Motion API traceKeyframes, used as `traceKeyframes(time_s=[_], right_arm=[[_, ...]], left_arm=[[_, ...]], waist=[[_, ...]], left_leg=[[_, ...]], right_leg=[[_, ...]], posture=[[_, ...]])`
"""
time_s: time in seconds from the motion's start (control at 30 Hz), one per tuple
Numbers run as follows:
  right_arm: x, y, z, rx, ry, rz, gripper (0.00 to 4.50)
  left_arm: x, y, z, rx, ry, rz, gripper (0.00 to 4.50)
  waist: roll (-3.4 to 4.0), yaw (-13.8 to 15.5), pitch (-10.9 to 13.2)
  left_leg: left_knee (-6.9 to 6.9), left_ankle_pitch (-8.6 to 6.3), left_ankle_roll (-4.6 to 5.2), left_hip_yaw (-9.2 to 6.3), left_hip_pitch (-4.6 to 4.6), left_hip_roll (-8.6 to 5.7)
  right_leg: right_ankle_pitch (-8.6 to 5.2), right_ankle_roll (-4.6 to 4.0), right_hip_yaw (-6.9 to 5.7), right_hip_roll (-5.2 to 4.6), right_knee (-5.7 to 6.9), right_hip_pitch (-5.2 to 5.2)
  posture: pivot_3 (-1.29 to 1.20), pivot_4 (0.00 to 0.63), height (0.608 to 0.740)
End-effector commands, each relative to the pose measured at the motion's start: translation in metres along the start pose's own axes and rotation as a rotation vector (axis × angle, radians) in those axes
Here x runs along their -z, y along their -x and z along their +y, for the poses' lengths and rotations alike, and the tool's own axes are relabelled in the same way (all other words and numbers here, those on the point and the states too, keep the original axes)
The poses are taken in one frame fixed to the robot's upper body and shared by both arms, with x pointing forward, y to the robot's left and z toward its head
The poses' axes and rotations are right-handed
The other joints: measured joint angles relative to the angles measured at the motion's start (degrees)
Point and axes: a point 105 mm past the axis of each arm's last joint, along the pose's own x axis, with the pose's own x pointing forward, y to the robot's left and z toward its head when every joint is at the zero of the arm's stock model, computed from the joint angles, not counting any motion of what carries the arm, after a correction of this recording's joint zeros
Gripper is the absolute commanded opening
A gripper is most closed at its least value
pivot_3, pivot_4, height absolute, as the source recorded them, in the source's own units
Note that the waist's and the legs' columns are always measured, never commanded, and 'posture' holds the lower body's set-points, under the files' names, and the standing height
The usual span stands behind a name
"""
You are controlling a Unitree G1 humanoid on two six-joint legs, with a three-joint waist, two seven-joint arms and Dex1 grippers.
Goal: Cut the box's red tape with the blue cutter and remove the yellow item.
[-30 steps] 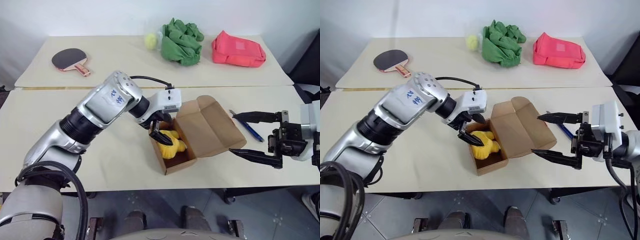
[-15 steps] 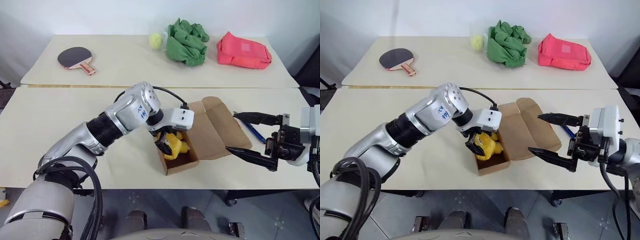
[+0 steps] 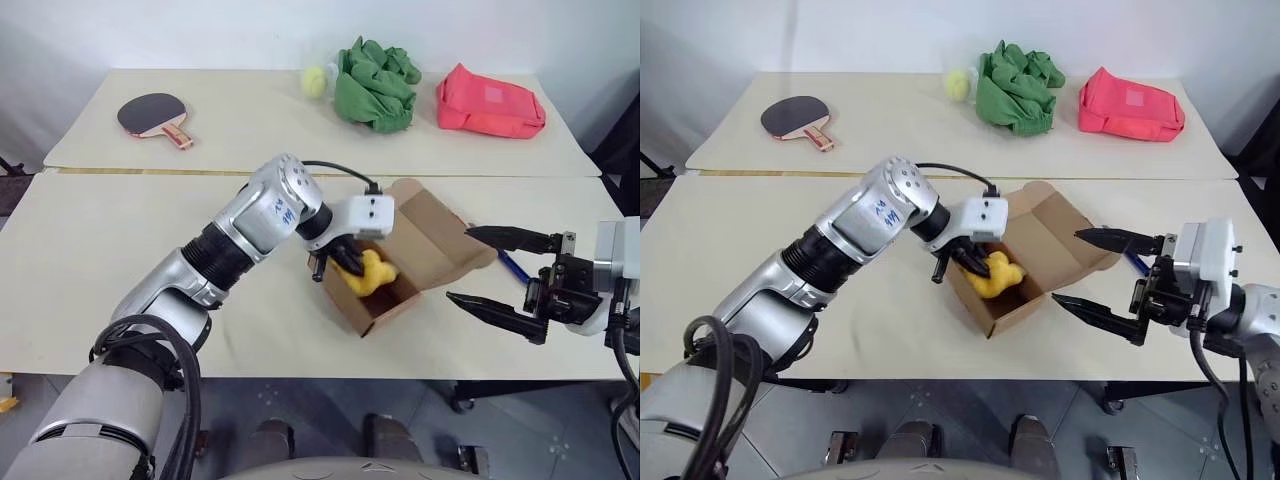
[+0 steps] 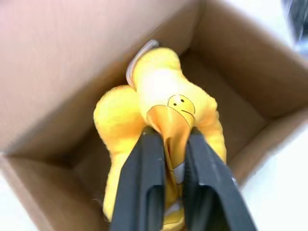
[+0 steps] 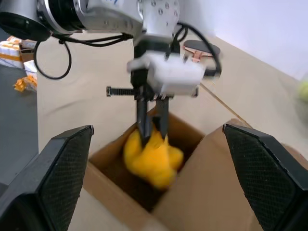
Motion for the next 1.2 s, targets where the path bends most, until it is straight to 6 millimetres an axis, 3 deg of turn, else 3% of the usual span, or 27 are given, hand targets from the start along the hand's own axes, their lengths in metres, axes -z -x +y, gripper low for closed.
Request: traceKeyframes(time_s=[0.03, 0.13, 0.2, 0.37, 0.47, 0.63, 0.67, 0.83, 0.97, 1.2], right_arm=[[-0.002, 0.001, -0.001, 0.033, 0.039, -0.024, 4.5], [-0.002, 0.001, -0.003, 0.056, 0.041, -0.039, 4.5], [-0.001, -0.001, -0.002, 0.069, 0.037, -0.057, 4.5], [-0.002, -0.01, -0.001, 0.097, 0.038, -0.124, 4.5], [-0.006, -0.024, 0.004, 0.073, 0.012, -0.214, 4.5], [-0.008, -0.053, 0.021, -0.061, -0.025, -0.307, 4.5], [-0.005, -0.057, 0.023, -0.091, -0.024, -0.299, 4.5], [-0.003, -0.067, 0.026, -0.213, -0.037, -0.334, 4.5], [-0.003, -0.076, 0.034, -0.356, -0.059, -0.324, 4.5], [-0.002, -0.077, 0.017, -0.354, -0.006, -0.304, 4.5]], left_arm=[[-0.03, 0.021, 0.008, -0.04, 0.063, -0.305, 0.02], [-0.039, 0.034, 0.007, -0.033, 0.062, -0.524, 0.02], [-0.029, 0.047, 0.004, -0.066, 0.042, -0.604, 0.02], [-0.008, 0.107, 0.012, -0.363, 0.028, -0.861, 0.02], [0.057, 0.165, 0.012, -0.715, 0.12, -0.847, 0.02], [0.177, 0.205, -0.041, -1.035, 0.288, -0.516, 0.02], [0.192, 0.211, -0.052, -1.078, 0.314, -0.473, 0.02], [0.229, 0.222, -0.084, -1.172, 0.467, -0.489, 0.02], [0.236, 0.202, -0.088, -1.065, 0.526, -0.46, 1.26], [0.234, 0.213, -0.085, -1.041, 0.542, -0.427, 3.43]], waist=[[0.0, 0.0, 0.0], [0.0, -0.03, 0.0], [0.04, -0.27, -0.03], [0.05, -1.25, -0.03], [0.09, -1.79, -0.05], [0.12, -3.11, -0.08], [0.07, -3.02, -0.04], [-0.14, -0.64, -0.05], [-0.13, -0.1, -0.05], [-0.13, -1.14, -0.05]], left_leg=[[0.0, 0.0, 0.0, 0.0, 0.01, 0.0], [0.02, 0.0, 0.0, -0.01, 0.01, 0.0], [0.01, 0.0, -0.01, -0.01, 0.05, 0.01], [-0.05, 0.05, -0.09, -0.06, 0.08, 0.06], [0.0, 0.06, -0.11, -0.08, 0.08, 0.04], [-0.74, 0.02, -0.17, -0.1, 0.95, -0.01], [-0.8, 0.01, -0.18, -0.11, 0.99, -0.04], [-0.22, -0.17, -0.17, -0.25, 0.85, -0.04], [-0.18, -0.22, -0.12, -0.22, 0.99, -0.03], [-0.24, -0.25, -0.15, -0.22, 0.98, 0.02]], right_leg=[[0.0, 0.0, 0.0, 0.0, 0.01, 0.0], [0.0, 0.0, 0.0, -0.01, 0.04, 0.0], [0.0, 0.0, -0.01, 0.0, 0.06, 0.0], [0.0, -0.01, -0.01, 0.01, 0.09, -0.03], [0.0, -0.01, -0.02, -0.01, 0.12, 0.0], [-0.03, -0.12, 0.05, 0.0, 0.15, 0.11], [-0.03, -0.13, 0.01, -0.03, 0.15, 0.13], [0.06, -0.22, -0.11, -0.06, 0.1, 0.32], [0.12, -0.22, -0.12, -0.03, 0.03, 0.51], [0.11, -0.23, -0.13, 0.04, 0.05, 0.45]], posture=[[0.0, 0.15, 0.74], [0.0, 0.15, 0.74], [0.0, 0.15, 0.74], [0.0, 0.15, 0.74], [0.0, 0.15, 0.74], [0.0, 0.15, 0.74], [0.0, 0.15, 0.74], [0.0, 0.15, 0.74], [0.0, 0.15, 0.74], [0.0, 0.15, 0.74]])
